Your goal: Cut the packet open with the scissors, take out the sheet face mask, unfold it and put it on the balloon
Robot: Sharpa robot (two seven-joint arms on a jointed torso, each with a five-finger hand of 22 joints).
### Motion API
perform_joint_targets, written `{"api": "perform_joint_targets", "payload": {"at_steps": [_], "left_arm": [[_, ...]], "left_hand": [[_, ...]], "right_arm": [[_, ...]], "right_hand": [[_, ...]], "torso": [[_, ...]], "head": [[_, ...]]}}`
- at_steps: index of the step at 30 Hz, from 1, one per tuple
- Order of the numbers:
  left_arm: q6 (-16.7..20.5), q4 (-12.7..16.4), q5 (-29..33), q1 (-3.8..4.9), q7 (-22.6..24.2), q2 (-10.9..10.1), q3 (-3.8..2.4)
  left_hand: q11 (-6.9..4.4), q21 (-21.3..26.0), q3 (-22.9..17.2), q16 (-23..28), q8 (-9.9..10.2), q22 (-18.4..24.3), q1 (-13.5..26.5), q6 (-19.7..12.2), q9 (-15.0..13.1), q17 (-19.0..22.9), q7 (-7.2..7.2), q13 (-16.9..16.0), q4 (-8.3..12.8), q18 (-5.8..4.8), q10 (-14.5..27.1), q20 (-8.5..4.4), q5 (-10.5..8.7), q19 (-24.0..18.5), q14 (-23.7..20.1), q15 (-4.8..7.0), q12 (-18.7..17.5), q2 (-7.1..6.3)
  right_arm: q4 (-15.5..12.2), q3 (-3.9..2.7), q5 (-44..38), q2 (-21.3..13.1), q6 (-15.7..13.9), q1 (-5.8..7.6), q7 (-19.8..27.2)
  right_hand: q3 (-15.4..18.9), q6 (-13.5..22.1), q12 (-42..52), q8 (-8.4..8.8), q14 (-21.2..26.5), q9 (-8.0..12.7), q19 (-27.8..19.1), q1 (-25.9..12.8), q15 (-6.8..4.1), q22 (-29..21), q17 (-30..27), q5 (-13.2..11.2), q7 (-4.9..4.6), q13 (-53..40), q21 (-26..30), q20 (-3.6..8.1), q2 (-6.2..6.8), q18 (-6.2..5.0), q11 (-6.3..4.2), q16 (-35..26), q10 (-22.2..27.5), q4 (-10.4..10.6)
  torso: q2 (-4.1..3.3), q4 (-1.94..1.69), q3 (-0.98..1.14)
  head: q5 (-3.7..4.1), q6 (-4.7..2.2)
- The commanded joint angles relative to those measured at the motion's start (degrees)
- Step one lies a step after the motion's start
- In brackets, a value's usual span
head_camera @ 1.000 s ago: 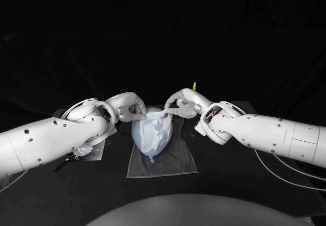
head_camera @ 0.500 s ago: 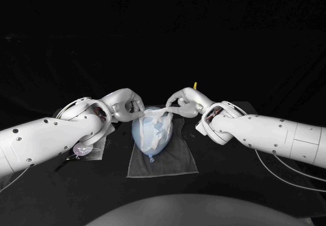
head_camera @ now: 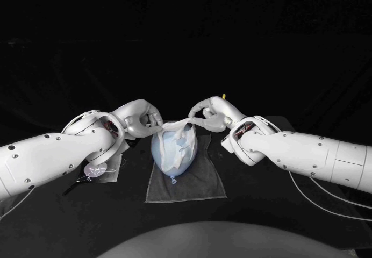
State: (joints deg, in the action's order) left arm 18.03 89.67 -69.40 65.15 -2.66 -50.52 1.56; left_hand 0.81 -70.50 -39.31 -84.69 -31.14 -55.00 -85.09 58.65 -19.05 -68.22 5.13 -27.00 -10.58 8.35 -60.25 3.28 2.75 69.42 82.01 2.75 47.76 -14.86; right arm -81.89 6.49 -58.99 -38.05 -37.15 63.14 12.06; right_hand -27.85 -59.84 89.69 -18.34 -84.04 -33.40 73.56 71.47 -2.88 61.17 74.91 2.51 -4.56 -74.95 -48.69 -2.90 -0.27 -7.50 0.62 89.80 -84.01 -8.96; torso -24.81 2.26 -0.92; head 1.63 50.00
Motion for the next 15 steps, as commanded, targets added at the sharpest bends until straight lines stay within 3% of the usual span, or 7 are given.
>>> {"api": "perform_joint_targets", "payload": {"at_steps": [1,7,10,15], "left_arm": [[-0.2,-0.1,1.2,0.10,0.3,-0.2,-0.19],[0.4,-0.2,1.7,0.22,0.4,-0.8,-0.75],[0.5,-0.2,1.9,0.39,0.4,-1.0,-0.94],[0.5,-0.2,2.1,0.99,0.4,-0.9,-1.17]], "left_hand": [[-0.18,-0.3,-2.3,-0.3,-0.2,-0.2,0.6,-0.2,-4.7,0.0,-0.22,-0.1,1.9,-1.19,-0.5,0.14,0.11,0.4,0.5,0.05,0.3,0.11],[-0.18,-0.3,-2.4,-0.3,-0.2,-0.2,0.7,-0.2,-4.7,0.0,-0.23,-0.1,2.1,-1.19,-0.5,0.14,0.11,0.4,0.5,0.05,0.3,0.10],[-0.18,-0.4,-2.7,-0.3,-0.2,-0.3,0.9,-0.3,-4.8,0.1,-0.22,-0.2,2.3,-1.20,-0.6,0.13,0.11,0.5,0.5,0.05,0.3,0.09],[-0.18,-0.4,-2.7,-0.3,-0.2,-0.4,1.0,-0.3,-4.9,0.1,-0.22,-0.2,2.4,-1.21,-0.6,0.13,0.11,0.5,0.5,0.05,0.4,0.09]], "right_arm": [[0.9,-0.06,0.2,0.6,-0.8,0.15,0.3],[3.2,-0.07,-0.5,2.2,1.3,0.45,-0.9],[3.8,-0.07,-0.8,2.8,2.1,0.52,-1.4],[4.9,-0.06,-1.3,3.7,1.6,0.60,-2.0]], "right_hand": [[-0.3,-0.3,0.3,-0.24,-6.0,-2.2,0.1,0.0,-0.41,0.0,15.1,0.3,0.12,-15.1,0.2,0.05,-0.64,-0.88,-0.42,0.2,-6.0,0.0],[-0.3,-0.3,0.3,-0.26,-6.0,-2.2,0.0,0.0,-0.41,-0.2,15.1,0.3,0.12,-15.1,0.5,0.05,-0.63,-0.94,-0.42,0.2,-6.0,-0.1],[-0.3,-0.3,0.3,-0.26,-6.0,-2.2,0.0,0.0,-0.41,-0.2,15.1,0.3,0.12,-15.1,0.5,0.05,-0.63,-0.94,-0.42,0.2,-6.0,-0.1],[-0.4,-0.3,0.3,-0.28,-6.0,-2.2,-0.1,0.0,-0.42,-0.3,15.1,0.3,0.12,-15.1,0.6,0.06,-0.62,-0.96,-0.43,0.2,-6.0,-0.1]], "torso": [[-0.01,0.03,0.00],[-0.04,-0.11,0.03],[0.01,0.00,0.01],[-0.03,0.00,0.00]], "head": [[0.03,0.00],[0.14,0.00],[0.01,0.00],[-0.12,0.00]]}}
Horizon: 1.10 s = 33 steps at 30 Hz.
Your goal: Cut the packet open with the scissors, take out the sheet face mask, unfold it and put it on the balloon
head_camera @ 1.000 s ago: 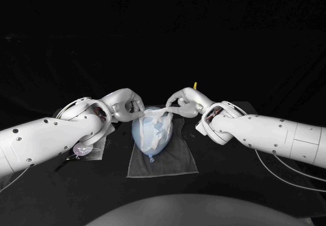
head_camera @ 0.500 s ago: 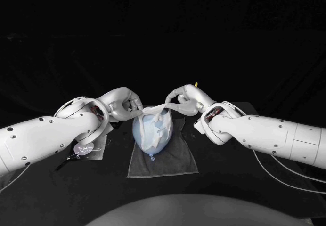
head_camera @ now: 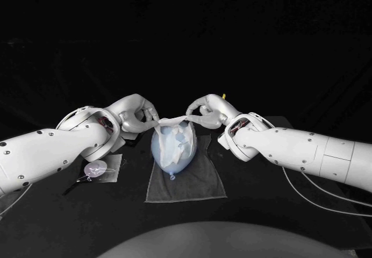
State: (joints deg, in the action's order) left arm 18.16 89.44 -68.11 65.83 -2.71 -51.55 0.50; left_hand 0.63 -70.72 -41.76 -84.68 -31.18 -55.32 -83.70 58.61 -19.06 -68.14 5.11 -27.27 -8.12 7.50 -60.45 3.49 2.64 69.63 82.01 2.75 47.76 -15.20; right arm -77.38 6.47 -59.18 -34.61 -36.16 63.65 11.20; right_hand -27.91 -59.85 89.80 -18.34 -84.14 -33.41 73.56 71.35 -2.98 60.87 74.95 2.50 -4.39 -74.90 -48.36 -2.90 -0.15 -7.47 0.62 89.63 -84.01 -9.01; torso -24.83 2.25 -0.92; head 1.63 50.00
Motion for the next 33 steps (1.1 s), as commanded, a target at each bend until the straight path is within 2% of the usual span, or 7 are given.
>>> {"api": "perform_joint_targets", "payload": {"at_steps": [1,8,20,33], "left_arm": [[0.4,0.0,0.9,0.39,0.5,0.1,-0.13],[0.9,-0.1,0.9,1.11,0.4,0.3,-0.22],[0.8,-2.3,-0.1,2.48,-0.1,1.3,-0.24],[0.2,-4.6,-1.6,2.82,-1.1,2.5,-0.20]], "left_hand": [[0.00,-0.2,-0.3,-0.3,-0.2,0.0,-0.4,-0.2,-4.8,0.0,-0.20,0.1,0.0,-0.36,-0.4,-0.08,0.21,0.3,0.5,0.05,0.4,0.42],[0.01,-0.3,-0.6,-0.2,-0.2,-0.1,0.0,-0.3,-5.0,0.2,-0.20,0.0,0.2,-0.37,-0.4,-0.09,0.20,0.3,0.4,0.05,0.4,0.47],[0.01,-0.5,-1.0,-0.2,-0.2,-0.4,0.2,-0.3,-5.1,0.2,-0.20,-0.2,0.6,-0.43,-0.3,-0.09,0.21,0.6,0.4,0.05,0.5,0.51],[0.02,-0.6,-1.3,-0.2,-0.3,-0.6,0.4,-0.4,-5.2,0.4,-0.20,-0.3,1.0,-0.46,-0.3,-0.09,0.21,0.6,0.4,0.06,0.5,0.50]], "right_arm": [[0.6,-0.04,-1.2,0.4,0.2,0.11,-1.1],[1.5,-0.05,-0.7,1.6,-3.0,0.15,-0.5],[2.7,-0.05,0.1,2.6,-6.2,0.24,0.2],[6.5,-0.06,1.0,4.8,-5.3,0.55,-0.8]], "right_hand": [[-0.3,-0.3,0.2,-0.28,-5.9,-2.2,-0.1,0.1,-0.31,0.0,15.1,0.3,-0.05,-15.1,0.3,0.06,-0.74,-1.00,-0.42,0.4,-6.0,0.0],[-0.4,-0.3,0.2,-0.32,-5.9,-2.2,-0.1,0.1,-0.32,0.0,15.1,0.3,-0.05,-15.1,0.3,0.06,-0.74,-0.99,-0.43,0.4,-6.0,0.0],[-0.4,-0.3,0.2,-0.36,-5.9,-2.2,-0.1,0.0,-0.32,0.0,15.1,0.3,-0.05,-15.1,0.3,0.07,-0.74,-1.00,-0.43,0.4,-6.0,0.0],[-0.5,-0.2,0.2,-0.40,-5.9,-2.2,-0.2,0.0,-0.33,-0.2,15.1,0.3,-0.06,-15.1,0.7,0.07,-0.76,-1.07,-0.43,0.4,-6.0,0.0]], "torso": [[-0.02,0.00,-0.01],[-0.01,0.00,0.03],[0.03,0.06,0.04],[0.03,0.03,0.05]], "head": [[-0.10,0.00],[-0.19,0.00],[-0.16,0.00],[-0.10,0.00]]}}
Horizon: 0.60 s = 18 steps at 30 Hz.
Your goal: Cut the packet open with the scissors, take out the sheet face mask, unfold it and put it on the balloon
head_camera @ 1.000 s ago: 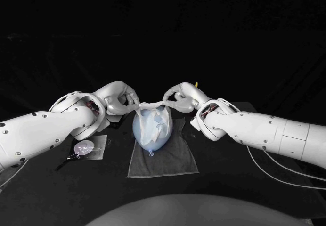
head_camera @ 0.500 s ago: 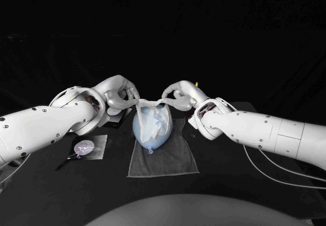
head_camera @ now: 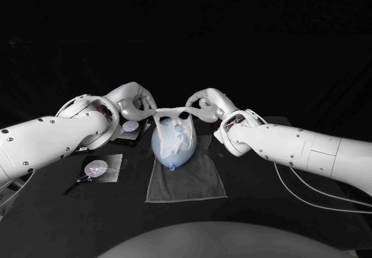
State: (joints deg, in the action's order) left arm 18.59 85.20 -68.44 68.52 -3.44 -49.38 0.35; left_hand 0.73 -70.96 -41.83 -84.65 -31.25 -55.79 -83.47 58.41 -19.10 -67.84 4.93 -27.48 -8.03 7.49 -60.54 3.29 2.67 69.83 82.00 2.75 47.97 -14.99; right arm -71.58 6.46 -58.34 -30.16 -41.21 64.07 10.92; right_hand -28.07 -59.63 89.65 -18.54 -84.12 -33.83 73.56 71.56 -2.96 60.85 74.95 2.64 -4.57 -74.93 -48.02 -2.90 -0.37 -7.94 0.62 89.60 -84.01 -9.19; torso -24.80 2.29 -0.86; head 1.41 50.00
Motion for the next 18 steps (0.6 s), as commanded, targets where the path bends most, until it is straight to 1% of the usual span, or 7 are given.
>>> {"api": "perform_joint_targets", "payload": {"at_steps": [1,7,14,16,18], "left_arm": [[-0.3,-0.6,-1.4,0.13,-0.5,0.5,-0.04],[-0.5,-1.9,-1.6,0.11,-0.8,1.7,0.12],[-0.8,-3.3,-1.7,0.03,-1.7,3.2,0.67],[-0.9,-3.6,-1.7,0.01,-2.1,3.4,0.80],[-0.9,-3.9,-1.7,0.00,-2.3,3.6,0.87]], "left_hand": [[-0.07,-0.3,-1.2,-0.2,-0.2,-0.1,0.2,-0.2,-5.2,0.1,-0.02,-0.1,0.9,-0.45,-0.2,0.12,0.18,0.4,0.4,0.06,0.3,0.28],[-0.07,-0.3,-1.3,-0.2,-0.2,-0.1,0.3,-0.2,-5.2,0.0,-0.01,-0.1,1.0,-0.44,-0.2,0.12,0.18,0.4,0.4,0.06,0.3,0.28],[-0.06,-0.3,-1.4,-0.2,-0.2,-0.1,0.4,-0.2,-5.3,0.0,0.00,-0.1,1.0,-0.44,-0.2,0.11,0.18,0.4,0.4,0.05,0.3,0.27],[-0.05,-0.3,-1.5,-0.2,-0.2,0.0,0.5,-0.2,-5.3,0.1,0.01,-0.1,1.1,-0.42,-0.2,0.11,0.18,0.4,0.4,0.05,0.3,0.28],[-0.05,-0.3,-1.5,-0.2,-0.2,0.0,0.5,-0.2,-5.3,0.1,0.01,-0.1,1.1,-0.42,-0.2,0.11,0.18,0.4,0.4,0.05,0.3,0.28]], "right_arm": [[1.1,-0.05,0.1,0.6,0.0,0.17,-0.8],[2.5,-0.04,-0.1,1.6,1.4,0.31,-1.9],[4.4,0.09,-1.5,3.1,5.6,0.37,-5.0],[4.9,0.15,-2.1,3.5,6.6,0.37,-6.0],[5.3,0.19,-2.3,3.8,7.0,0.37,-6.6]], "right_hand": [[-0.4,-0.4,0.4,-0.20,-5.9,-1.8,-0.2,-0.2,-0.35,-0.2,15.0,0.1,0.11,-15.1,0.3,0.07,-0.55,-0.60,-0.42,0.4,-6.0,0.1],[-0.5,-0.3,0.4,-0.22,-5.9,-1.8,-0.3,-0.3,-0.35,-0.4,15.0,0.1,0.09,-15.1,0.6,0.08,-0.52,-0.65,-0.41,0.4,-6.0,0.1],[-0.7,0.1,-0.1,-0.29,-5.9,-1.9,-0.7,-0.4,-0.31,-0.9,15.0,0.1,0.02,-14.7,1.4,0.07,-0.42,-0.78,-0.36,0.4,-5.6,0.0],[-0.8,0.2,-0.4,-0.34,-5.9,-2.0,-0.9,-0.6,-0.28,-1.1,15.0,0.1,-0.03,-14.5,1.8,0.05,-0.38,-0.83,-0.32,0.4,-5.5,0.0],[-0.9,0.3,-0.6,-0.37,-5.9,-2.0,-1.0,-0.7,-0.27,-1.2,15.0,0.1,-0.04,-14.3,2.0,0.04,-0.36,-0.86,-0.30,0.4,-5.3,0.0]], "torso": [[0.01,-0.01,-0.01],[-0.10,0.01,-0.06],[-0.05,0.00,-0.03],[-0.03,-0.03,-0.01],[-0.01,-0.05,0.00]], "head": [[0.04,0.00],[0.03,0.00],[0.00,0.00],[-0.01,0.00],[-0.05,0.00]]}}
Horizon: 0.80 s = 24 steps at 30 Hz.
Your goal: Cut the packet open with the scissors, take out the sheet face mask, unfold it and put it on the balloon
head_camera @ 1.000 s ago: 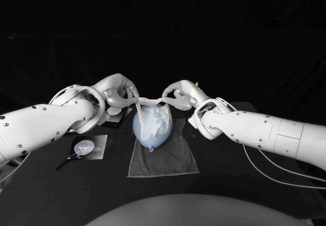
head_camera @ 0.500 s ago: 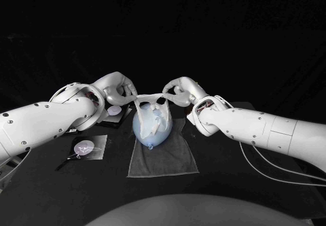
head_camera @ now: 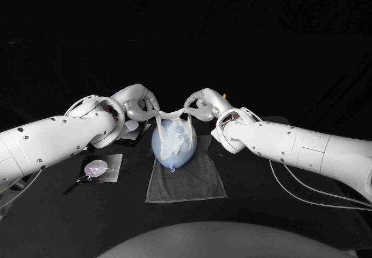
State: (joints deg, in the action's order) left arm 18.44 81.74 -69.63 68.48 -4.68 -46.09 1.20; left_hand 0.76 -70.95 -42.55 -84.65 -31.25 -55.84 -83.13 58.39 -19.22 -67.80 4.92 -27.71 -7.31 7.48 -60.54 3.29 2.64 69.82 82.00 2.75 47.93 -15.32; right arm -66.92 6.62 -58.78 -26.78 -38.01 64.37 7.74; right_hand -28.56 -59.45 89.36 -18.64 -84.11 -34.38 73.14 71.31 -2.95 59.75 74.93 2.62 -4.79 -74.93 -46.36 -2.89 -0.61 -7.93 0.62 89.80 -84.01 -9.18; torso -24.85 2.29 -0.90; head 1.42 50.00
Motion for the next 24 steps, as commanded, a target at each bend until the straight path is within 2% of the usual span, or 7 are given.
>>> {"api": "perform_joint_targets", "payload": {"at_steps": [1,13,14,19,22,23,24], "left_arm": [[-0.7,-0.6,-0.5,0.04,-1.3,0.4,0.08],[-1.1,-2.3,-0.5,-0.13,-3.0,1.3,0.38],[-1.4,-2.3,-0.5,-0.15,-3.4,1.3,0.41],[-2.4,-2.6,-0.6,-0.21,-4.3,1.3,0.49],[-2.9,-2.7,-0.5,-0.27,-4.7,1.5,0.60],[-2.9,-2.7,-0.5,-0.28,-4.8,1.5,0.64],[-3.0,-2.8,-0.5,-0.30,-4.9,1.6,0.71]], "left_hand": [[-0.08,-0.3,-0.7,-0.2,-0.2,0.0,0.1,-0.2,-5.2,0.1,0.02,0.1,0.4,-0.42,-0.2,0.11,0.20,0.4,0.4,0.05,0.4,0.62],[-0.06,-0.4,-0.9,-0.1,-0.3,0.0,0.2,-0.3,-5.2,0.2,0.03,0.0,0.6,-0.43,-0.1,0.12,0.21,0.4,0.4,0.05,0.4,0.64],[-0.06,-0.4,-0.9,-0.1,-0.3,0.0,0.2,-0.3,-5.2,0.2,0.03,0.0,0.6,-0.43,-0.1,0.12,0.21,0.4,0.4,0.05,0.4,0.64],[-0.04,-0.3,-1.1,0.0,-0.3,0.2,0.4,-0.3,-5.3,0.5,0.06,0.0,0.7,-0.39,-0.1,0.12,0.21,0.3,0.2,0.04,0.4,0.64],[-0.01,-0.1,-1.2,0.0,-0.3,0.4,0.6,-0.4,-5.4,0.6,0.10,0.0,0.8,-0.34,0.0,0.13,0.20,0.2,0.2,0.01,0.4,0.65],[-0.01,-0.1,-1.2,0.0,-0.3,0.4,0.6,-0.4,-5.4,0.6,0.10,0.0,0.8,-0.34,0.0,0.13,0.20,0.2,0.2,0.01,0.4,0.65],[0.01,-0.1,-1.3,0.0,-0.3,0.4,0.7,-0.4,-5.4,0.6,0.12,-0.1,0.8,-0.33,0.0,0.13,0.20,0.2,0.2,0.00,0.4,0.66]], "right_arm": [[0.8,0.05,-2.0,0.6,3.9,0.06,-3.7],[3.6,0.32,-2.3,2.3,5.5,-0.05,-6.5],[3.7,0.37,-2.2,2.4,5.8,-0.10,-6.8],[3.9,0.47,-1.1,2.4,5.5,-0.25,-6.9],[4.0,0.52,0.3,2.4,5.0,-0.29,-5.9],[4.0,0.53,0.5,2.4,5.0,-0.30,-5.7],[3.9,0.54,0.9,2.4,5.1,-0.31,-5.3]], "right_hand": [[-0.4,0.2,-0.4,-0.29,-5.9,-1.5,-0.6,-0.5,-0.27,-0.2,15.1,0.2,0.17,-14.2,0.4,0.03,-0.11,-0.88,-0.29,0.2,-5.3,0.0],[-0.7,2.9,-5.1,-0.55,-5.5,-2.0,-3.2,-1.1,0.21,-3.3,13.7,0.2,-0.39,-10.4,5.6,-0.32,0.31,-1.64,0.23,-0.1,-1.8,-0.1],[-0.3,3.8,-7.0,-0.29,-5.1,-1.9,-4.4,-1.5,0.52,-4.7,12.5,0.1,-0.78,-9.0,7.9,-0.53,0.31,-1.95,0.56,-0.4,-0.3,0.2],[0.5,7.4,-12.7,1.55,-4.1,-0.8,-6.5,-2.0,1.95,-6.1,9.9,0.1,-2.70,-4.6,10.8,-1.59,0.60,-2.07,2.23,-1.1,4.8,0.7],[1.3,11.6,-21.6,4.27,0.3,0.8,-9.5,-3.1,3.86,-6.8,1.0,0.1,-5.01,2.3,13.0,-3.00,1.66,-1.62,4.31,-4.0,13.5,1.5],[1.4,11.9,-21.8,4.47,0.6,0.9,-9.8,-3.1,4.08,-6.9,0.7,0.1,-5.20,2.5,13.3,-3.19,1.75,-1.61,4.55,-4.1,13.9,1.6],[2.0,13.8,-23.0,5.77,1.6,1.6,-10.4,-3.6,4.69,-7.2,-0.9,0.1,-6.02,3.6,13.8,-3.66,2.37,-1.51,5.12,-4.7,15.5,2.0]], "torso": [[0.05,-0.03,0.04],[0.00,-0.03,0.01],[0.01,-0.03,0.00],[0.01,-0.03,-0.01],[0.08,-0.02,-0.01],[0.07,-0.02,-0.01],[0.07,-0.02,0.00]], "head": [[-0.06,0.00],[0.30,0.00],[0.25,0.00],[0.12,0.00],[0.13,0.00],[0.12,0.00],[0.13,0.00]]}}
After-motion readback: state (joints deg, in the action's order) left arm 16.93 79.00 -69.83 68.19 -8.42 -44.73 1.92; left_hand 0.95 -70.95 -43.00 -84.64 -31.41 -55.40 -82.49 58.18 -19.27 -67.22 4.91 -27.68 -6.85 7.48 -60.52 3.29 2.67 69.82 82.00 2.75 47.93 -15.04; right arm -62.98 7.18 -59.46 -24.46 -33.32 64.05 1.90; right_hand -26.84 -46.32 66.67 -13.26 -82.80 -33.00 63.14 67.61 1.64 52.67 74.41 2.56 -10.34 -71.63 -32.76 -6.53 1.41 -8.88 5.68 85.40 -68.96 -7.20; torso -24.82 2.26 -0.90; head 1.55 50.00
